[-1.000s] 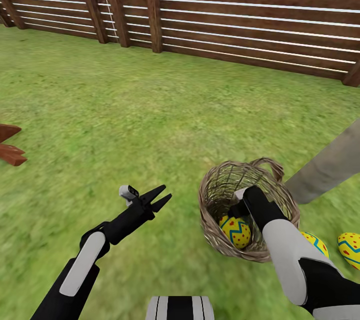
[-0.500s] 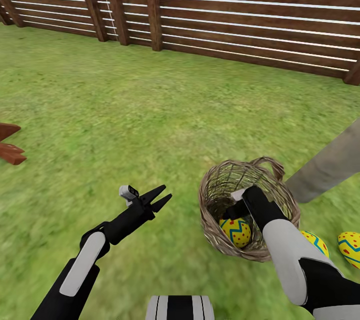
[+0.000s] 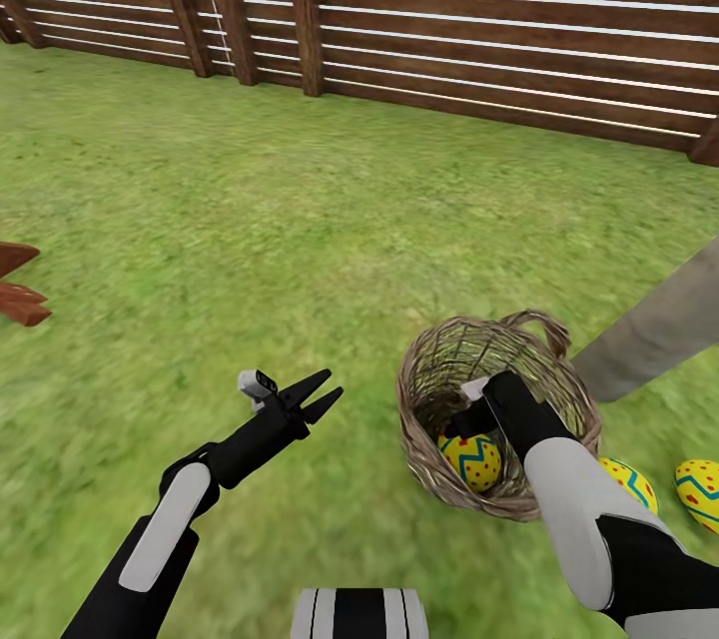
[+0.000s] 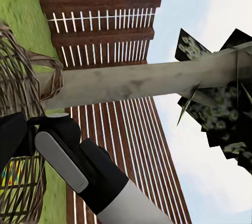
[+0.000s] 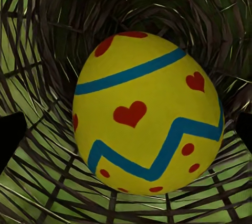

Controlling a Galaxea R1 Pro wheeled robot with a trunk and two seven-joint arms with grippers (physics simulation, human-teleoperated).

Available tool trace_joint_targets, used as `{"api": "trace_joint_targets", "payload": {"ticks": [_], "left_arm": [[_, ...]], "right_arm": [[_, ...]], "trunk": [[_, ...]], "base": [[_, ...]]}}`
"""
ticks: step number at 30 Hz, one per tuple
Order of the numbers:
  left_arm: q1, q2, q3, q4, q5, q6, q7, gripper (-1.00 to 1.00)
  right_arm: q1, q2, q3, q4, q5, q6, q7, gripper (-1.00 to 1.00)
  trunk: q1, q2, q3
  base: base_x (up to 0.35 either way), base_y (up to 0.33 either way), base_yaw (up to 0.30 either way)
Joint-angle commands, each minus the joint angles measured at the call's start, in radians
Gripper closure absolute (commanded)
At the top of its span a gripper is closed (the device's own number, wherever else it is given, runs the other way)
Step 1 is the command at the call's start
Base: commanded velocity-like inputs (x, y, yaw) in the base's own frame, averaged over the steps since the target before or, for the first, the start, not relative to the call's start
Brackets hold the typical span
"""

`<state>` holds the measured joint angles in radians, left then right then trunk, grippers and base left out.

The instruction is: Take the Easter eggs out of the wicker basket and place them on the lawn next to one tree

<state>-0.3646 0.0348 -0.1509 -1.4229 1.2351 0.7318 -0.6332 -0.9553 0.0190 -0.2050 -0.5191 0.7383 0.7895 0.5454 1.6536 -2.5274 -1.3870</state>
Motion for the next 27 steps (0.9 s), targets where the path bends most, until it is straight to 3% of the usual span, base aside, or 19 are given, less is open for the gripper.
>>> {"api": "trace_joint_targets", "payload": {"ticks": [1,8,20,27], "left_arm": [[0.000,0.001,-0.001,0.000,0.007,0.006,0.001,-1.00],[0.000,0.000,-0.001,0.000,0.008,0.006,0.001,-1.00],[0.000,0.000,-0.001,0.000,0.007,0.006,0.001,-1.00],[0.000,0.001,-0.001,0.000,0.008,0.006,0.001,-1.00]], "right_arm": [[0.000,0.002,-0.008,-0.002,0.010,0.002,0.003,-1.00],[0.000,0.005,-0.008,-0.004,0.010,0.002,-0.027,-1.00],[0.000,0.005,-0.008,-0.009,0.009,0.002,-0.030,-1.00],[0.000,0.004,-0.008,-0.010,0.009,0.003,-0.031,-1.00]], "trunk": [[0.000,0.000,-0.005],[0.001,-0.001,-0.008],[0.005,-0.003,-0.047],[0.005,-0.003,-0.047]], "base": [[0.000,0.000,0.000],[0.000,0.000,0.000],[0.000,0.000,0.000],[0.000,0.000,0.000]]}}
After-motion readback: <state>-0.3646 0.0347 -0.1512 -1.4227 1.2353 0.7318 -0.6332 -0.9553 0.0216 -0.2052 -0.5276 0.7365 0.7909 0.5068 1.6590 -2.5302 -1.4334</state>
